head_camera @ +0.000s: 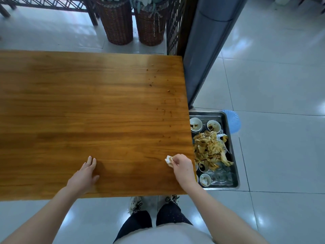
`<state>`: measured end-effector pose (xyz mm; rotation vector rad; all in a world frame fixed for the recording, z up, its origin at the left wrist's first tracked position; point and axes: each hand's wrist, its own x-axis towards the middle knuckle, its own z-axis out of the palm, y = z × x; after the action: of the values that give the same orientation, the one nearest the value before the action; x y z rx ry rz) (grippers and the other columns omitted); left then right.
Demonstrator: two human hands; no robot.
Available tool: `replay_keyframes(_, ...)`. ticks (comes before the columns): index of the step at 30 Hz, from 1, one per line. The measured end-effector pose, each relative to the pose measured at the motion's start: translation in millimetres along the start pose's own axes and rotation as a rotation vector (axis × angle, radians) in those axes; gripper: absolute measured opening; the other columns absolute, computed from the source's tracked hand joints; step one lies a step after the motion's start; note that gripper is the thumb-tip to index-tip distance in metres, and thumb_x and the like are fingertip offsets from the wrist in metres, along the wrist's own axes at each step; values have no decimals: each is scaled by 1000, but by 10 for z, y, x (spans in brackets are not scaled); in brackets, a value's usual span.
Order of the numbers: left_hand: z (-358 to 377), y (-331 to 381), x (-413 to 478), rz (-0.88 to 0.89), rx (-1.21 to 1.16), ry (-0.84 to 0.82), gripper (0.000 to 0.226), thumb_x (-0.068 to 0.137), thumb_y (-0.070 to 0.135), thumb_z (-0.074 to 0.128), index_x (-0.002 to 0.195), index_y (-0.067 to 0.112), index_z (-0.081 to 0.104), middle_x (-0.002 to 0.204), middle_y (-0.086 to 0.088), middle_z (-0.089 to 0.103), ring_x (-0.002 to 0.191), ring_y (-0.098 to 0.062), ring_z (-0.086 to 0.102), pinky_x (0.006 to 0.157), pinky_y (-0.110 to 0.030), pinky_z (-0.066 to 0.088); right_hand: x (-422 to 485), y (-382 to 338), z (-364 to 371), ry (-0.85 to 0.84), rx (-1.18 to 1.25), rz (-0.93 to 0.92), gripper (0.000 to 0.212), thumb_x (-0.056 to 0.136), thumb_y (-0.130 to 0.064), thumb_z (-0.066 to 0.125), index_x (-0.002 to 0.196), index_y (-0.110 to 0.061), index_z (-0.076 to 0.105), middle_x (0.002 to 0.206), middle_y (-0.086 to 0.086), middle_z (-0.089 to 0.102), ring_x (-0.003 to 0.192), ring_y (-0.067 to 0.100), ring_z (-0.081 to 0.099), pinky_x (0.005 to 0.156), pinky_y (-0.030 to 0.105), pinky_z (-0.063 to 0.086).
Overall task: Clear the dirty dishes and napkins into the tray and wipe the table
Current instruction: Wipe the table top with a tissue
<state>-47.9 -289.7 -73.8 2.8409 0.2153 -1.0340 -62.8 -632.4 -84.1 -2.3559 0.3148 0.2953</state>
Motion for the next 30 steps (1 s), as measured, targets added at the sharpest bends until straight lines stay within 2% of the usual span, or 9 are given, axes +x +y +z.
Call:
replay_keyframes(4, -10, 56, -12, -30, -42, 10, 71, 100, 32, 48, 155, 15, 6, 162, -4, -4, 148, -21, 13, 111, -34, 35, 4, 66, -48, -42, -41, -94, 16, 93, -7, 57, 101, -9, 70, 83, -10, 50, 85, 10, 50, 75, 19, 39)
replay_keyframes(11, -70, 152, -58, -36, -65, 101, 63, 100, 35, 46, 154, 22, 16, 162, -2, -2, 148, -20, 13, 111, -38, 35, 114, 101, -68, -107, -108, -132, 24, 95, -7, 52, 114, -6, 67, 92, -2, 53, 93, 14, 48, 83, 26, 44)
replay_keyframes(16, -116, 178, -82, -24, -118, 144, 61, 100, 32, 47, 153, 22, 20, 162, -4, 1, 147, -21, 17, 109, -37, 39, 331, 191, -256, 29, -112, -46, 20, 95, -4, 52, 105, -2, 70, 90, 5, 55, 88, 19, 51, 82, 36, 48)
replay_keyframes(21, -132, 194, -58, -35, -155, 169, 60, 100, 32, 46, 153, 24, 21, 162, -3, 2, 143, -24, 29, 109, -39, 39, 281, 54, -181, 4, -145, -65, 21, 96, -5, 49, 86, -1, 68, 81, 5, 51, 80, 19, 49, 73, 36, 46)
replay_keyframes(26, -115, 249, 0, -32, -162, 168, 60, 100, 34, 45, 153, 26, 19, 162, 0, 3, 138, -29, 37, 105, -38, 42, 9, -176, 224, -162, -191, -277, 22, 98, -7, 46, 98, -3, 68, 85, 4, 54, 81, 17, 46, 71, 26, 40)
replay_keyframes(28, -105, 274, 30, -22, -164, 169, 60, 100, 34, 45, 154, 26, 18, 162, 1, 3, 138, -28, 37, 104, -37, 42, -13, -215, 319, -187, -218, -324, 23, 97, -4, 45, 102, -5, 68, 88, 5, 55, 83, 18, 46, 70, 24, 37)
replay_keyframes(30, -94, 293, 63, -12, -172, 173, 61, 100, 34, 44, 154, 27, 16, 162, 1, 3, 139, -29, 36, 104, -37, 42, 29, -236, 323, -189, -212, -331, 23, 97, -4, 46, 103, -5, 69, 90, 6, 57, 85, 19, 47, 73, 25, 40)
